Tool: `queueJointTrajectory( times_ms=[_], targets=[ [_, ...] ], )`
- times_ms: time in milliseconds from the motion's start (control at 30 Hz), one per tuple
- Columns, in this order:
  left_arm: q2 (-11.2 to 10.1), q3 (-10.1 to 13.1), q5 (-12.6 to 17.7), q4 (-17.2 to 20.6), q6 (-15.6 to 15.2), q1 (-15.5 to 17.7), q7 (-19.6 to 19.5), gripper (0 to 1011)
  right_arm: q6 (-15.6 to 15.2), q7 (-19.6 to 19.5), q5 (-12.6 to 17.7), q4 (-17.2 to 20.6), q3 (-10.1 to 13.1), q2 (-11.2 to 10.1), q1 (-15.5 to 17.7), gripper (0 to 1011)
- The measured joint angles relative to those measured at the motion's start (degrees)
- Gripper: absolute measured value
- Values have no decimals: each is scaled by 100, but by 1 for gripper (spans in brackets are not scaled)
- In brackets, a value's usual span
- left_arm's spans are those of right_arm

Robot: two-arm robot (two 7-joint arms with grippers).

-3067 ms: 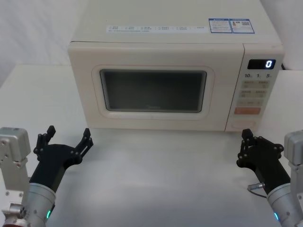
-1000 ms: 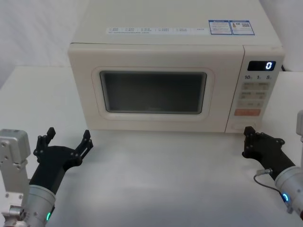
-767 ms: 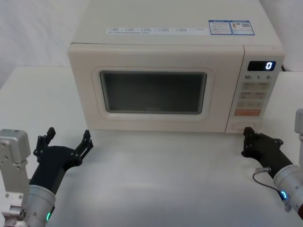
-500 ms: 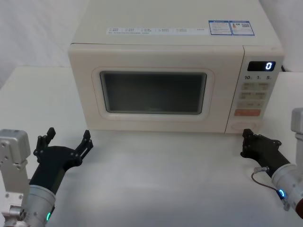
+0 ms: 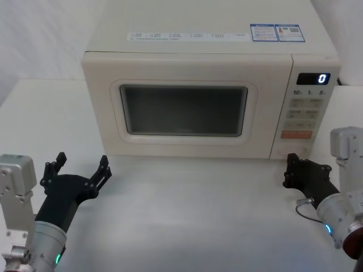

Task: Press the button to open the microwave door with one hand; close the microwave door with the other hand.

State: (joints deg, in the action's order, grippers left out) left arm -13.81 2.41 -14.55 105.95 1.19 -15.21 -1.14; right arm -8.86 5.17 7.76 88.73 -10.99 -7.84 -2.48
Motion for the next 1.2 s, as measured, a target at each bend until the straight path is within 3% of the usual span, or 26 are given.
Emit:
queueJointTrajectory(
  times_ms=[300, 1200],
  targets=[
    [0, 0, 0, 0, 0, 0, 0, 1001, 38, -33, -193, -84, 35, 130, -18, 0],
    [0, 0, 0, 0, 0, 0, 0, 1001, 194, 41, -257, -476, 236, 398, -284, 0]
  ],
)
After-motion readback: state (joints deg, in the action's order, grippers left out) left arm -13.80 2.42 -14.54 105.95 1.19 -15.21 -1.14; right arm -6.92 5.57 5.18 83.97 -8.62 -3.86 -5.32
